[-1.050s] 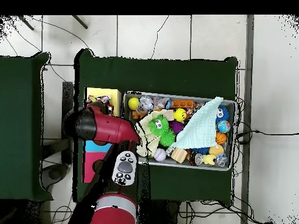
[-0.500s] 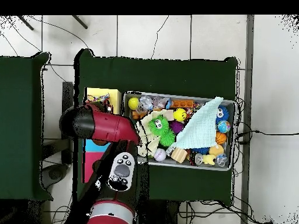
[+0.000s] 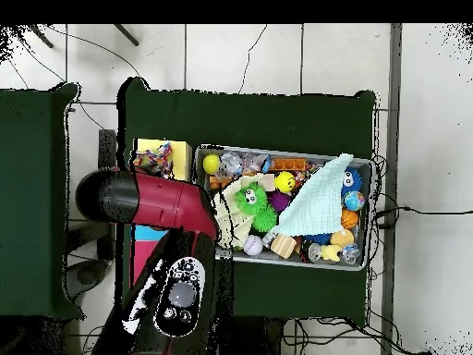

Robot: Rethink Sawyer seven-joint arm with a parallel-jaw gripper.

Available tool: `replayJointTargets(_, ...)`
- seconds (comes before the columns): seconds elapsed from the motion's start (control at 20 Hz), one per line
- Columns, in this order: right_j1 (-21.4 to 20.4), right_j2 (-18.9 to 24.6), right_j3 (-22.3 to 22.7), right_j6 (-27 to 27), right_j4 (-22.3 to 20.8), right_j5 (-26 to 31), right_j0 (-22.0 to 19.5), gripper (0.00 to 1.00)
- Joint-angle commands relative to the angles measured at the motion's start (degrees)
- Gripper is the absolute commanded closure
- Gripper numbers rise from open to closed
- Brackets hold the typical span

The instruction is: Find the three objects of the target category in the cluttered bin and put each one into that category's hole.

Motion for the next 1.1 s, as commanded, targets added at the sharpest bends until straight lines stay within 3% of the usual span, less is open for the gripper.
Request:
replayJointTargets(0.05,-0.6,0.6,1.5,14.2,-0.5,7.5,0.0,0.0)
replayJointTargets(0.45,-1.0,0.1,1.5,14.1,-0.8,8.3,0.1,0.0)
replayJointTargets(0.5,-1.0,0.0,1.5,14.2,-0.9,8.4,0.2,1.0)
replayJointTargets(0.7,-0.3,-0.6,-1.7,14.7,-0.9,10.1,0.1,1.0)
replayJointTargets(0.85,-1.7,0.6,-1.0,13.0,-0.6,7.8,-0.5,1.0)
replayJointTargets(1.1,-3.9,0.5,-1.7,12.4,-0.7,9.6,-0.7,1.0)
